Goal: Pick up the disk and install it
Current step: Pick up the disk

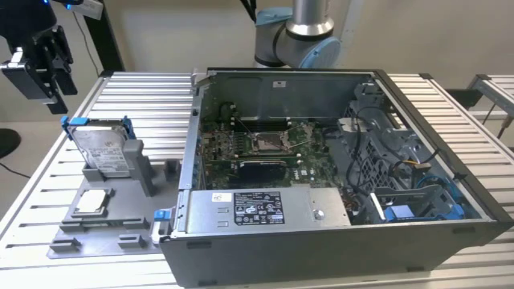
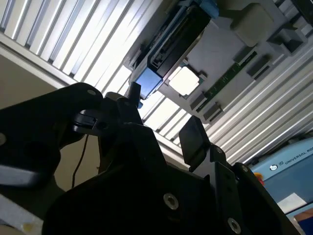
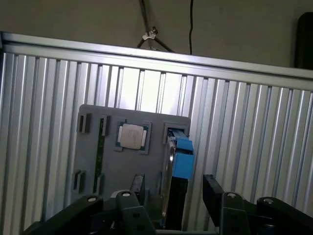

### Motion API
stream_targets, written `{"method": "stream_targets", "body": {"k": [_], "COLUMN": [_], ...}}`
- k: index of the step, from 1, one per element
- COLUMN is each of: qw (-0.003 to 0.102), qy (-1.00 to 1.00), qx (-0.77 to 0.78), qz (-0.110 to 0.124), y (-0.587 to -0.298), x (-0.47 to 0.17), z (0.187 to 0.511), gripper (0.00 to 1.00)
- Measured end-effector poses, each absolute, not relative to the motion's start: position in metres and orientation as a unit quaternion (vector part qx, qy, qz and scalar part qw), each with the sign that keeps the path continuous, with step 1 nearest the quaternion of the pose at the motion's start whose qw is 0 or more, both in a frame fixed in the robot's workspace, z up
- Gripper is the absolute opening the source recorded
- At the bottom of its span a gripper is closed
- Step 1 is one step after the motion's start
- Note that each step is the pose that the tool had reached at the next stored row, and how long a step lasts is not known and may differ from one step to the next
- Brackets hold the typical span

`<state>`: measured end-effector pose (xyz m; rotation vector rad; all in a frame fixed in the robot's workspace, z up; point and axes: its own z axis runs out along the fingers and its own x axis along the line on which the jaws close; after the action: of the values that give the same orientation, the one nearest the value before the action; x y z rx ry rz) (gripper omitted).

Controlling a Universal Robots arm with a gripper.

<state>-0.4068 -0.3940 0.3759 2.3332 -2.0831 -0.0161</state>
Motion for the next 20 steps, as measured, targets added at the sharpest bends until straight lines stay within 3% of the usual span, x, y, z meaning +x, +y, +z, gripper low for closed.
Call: {"method": "stream_targets", "body": {"k": [20], "qw": [0.000], "qy": [-0.695], "qx": [0.719], "qz": [-0.011], "y": [-0.394], "x": [-0.407], "z": [0.348], "gripper": [1.00]}}
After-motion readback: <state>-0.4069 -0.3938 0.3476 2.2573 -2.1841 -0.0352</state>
